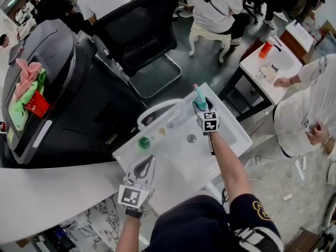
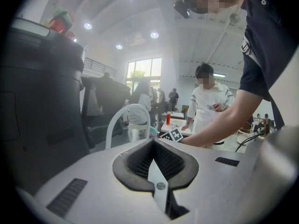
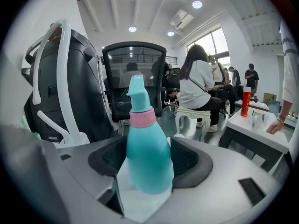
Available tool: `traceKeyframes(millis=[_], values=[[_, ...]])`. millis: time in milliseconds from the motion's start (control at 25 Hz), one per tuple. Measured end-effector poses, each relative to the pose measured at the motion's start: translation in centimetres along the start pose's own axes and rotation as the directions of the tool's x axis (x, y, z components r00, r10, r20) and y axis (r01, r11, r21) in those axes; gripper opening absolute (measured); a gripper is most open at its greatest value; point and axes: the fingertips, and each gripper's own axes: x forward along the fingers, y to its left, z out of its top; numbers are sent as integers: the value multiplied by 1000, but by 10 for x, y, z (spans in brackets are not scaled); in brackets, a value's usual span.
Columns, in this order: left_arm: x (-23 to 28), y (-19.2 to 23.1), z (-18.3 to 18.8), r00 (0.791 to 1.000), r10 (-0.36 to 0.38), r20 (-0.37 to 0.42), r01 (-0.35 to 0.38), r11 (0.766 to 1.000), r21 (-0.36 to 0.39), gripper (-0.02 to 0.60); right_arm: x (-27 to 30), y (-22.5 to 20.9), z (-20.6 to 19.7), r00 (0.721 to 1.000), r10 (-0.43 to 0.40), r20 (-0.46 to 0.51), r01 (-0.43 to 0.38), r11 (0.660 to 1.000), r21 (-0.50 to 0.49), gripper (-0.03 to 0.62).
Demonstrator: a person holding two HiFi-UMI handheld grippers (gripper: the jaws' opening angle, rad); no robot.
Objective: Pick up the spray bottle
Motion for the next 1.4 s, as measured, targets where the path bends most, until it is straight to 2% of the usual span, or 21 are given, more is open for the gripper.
traceKeyframes(millis=[120,440,680,1080,1400], values=[[-2,-2,-2,1000,-12,-5,13,1000,23,15,-4,-1,1,1000,-4,9,3,1000,12,287],[-9,-12,7,999,-31,18,31,999,10,15,-32,0,22,997,-27,65,25,999,25,287],[-19,-24,5,996,-83,22,81,995,53,16,-68,0,34,992,-46,120,39,998,57,286],[-38,-44,18,985,-152,81,147,987,67,16,-159,9,59,977,-51,206,33,996,88,285],[-47,-58,26,968,-222,117,209,971,115,17,-233,33,70,966,-43,253,14,993,114,284]])
